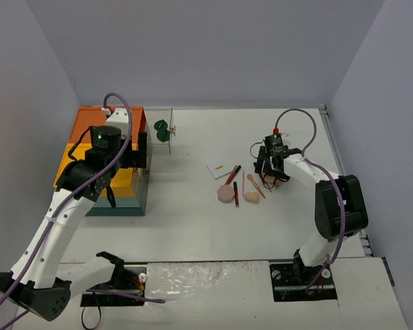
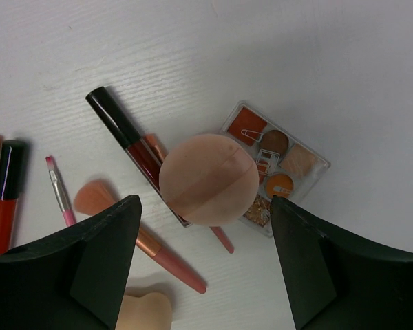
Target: Organize the makeup
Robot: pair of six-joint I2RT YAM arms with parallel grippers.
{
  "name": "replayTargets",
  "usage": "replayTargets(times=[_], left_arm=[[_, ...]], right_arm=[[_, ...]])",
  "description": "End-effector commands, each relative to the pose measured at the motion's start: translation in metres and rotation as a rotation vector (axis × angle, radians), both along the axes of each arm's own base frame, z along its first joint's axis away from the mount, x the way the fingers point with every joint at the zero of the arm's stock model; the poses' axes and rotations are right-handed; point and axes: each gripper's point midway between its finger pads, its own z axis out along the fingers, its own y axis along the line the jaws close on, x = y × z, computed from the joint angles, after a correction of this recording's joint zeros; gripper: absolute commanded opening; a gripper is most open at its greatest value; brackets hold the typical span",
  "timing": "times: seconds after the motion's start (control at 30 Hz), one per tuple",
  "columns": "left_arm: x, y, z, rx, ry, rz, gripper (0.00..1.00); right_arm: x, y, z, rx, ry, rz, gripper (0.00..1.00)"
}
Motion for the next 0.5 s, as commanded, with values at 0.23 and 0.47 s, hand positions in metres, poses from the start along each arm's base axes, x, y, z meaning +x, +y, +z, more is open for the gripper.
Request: replayTargets(times=[0.23, 0.47], left_arm=[[-0.016, 0.001, -0.03, -0.082, -0.1, -0.009, 0.97], [-0.017, -0.002, -0.037, -0.105, -0.132, -0.024, 0.97]], right_arm=[[0.03, -0.002, -0.002, 0.017, -0.092, -0.013, 0.66], [0.023, -0.004, -0.015, 0.01, -0.063, -0.01, 0.57]])
